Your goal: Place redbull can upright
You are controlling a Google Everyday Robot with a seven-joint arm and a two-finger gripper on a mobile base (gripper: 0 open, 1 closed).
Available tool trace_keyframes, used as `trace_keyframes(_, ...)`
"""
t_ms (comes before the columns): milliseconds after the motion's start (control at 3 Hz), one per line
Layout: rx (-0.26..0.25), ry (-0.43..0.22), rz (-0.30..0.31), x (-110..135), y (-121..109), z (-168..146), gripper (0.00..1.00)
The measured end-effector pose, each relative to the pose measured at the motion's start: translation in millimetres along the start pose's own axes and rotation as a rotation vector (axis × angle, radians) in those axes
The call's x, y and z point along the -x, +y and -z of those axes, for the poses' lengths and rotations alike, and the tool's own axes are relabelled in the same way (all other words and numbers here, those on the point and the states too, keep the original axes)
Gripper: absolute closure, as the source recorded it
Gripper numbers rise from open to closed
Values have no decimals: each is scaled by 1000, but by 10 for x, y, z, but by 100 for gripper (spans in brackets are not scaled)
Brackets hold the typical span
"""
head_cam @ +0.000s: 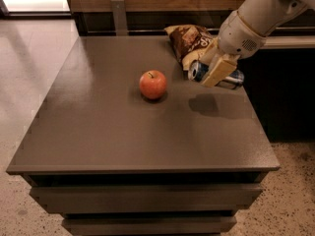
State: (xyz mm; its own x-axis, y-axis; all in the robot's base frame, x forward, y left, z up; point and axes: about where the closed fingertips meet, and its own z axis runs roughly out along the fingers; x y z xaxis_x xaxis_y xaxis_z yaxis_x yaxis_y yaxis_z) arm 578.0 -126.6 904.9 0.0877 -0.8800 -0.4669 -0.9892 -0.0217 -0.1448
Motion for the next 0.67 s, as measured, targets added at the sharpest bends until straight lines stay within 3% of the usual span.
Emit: trace_keyframes(667, 3, -344, -60, 244, 141, 278, 100)
